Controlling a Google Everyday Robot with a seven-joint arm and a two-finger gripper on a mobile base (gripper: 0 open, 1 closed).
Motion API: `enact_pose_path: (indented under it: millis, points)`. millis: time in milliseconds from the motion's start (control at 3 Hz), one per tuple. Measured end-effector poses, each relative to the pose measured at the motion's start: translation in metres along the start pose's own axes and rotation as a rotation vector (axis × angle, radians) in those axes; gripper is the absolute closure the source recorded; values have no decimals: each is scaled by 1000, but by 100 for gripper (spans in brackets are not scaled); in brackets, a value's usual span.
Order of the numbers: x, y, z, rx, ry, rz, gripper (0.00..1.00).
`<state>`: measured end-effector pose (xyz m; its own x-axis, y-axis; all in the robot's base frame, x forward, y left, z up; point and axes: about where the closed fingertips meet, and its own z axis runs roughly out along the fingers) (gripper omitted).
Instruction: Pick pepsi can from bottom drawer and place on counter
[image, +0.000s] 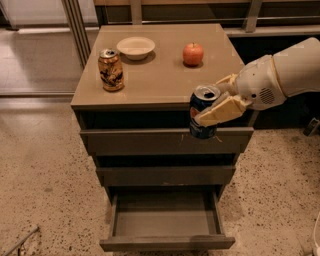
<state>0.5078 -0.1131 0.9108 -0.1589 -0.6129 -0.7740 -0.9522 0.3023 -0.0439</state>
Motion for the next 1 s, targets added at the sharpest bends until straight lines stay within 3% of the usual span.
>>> enact_pose_path:
  millis: [333,667,1000]
  points:
    - [-1,0,0,2,-2,-1,100]
    - [-2,-18,2,37,12,3,100]
    - [-1,-68,5,98,24,-7,100]
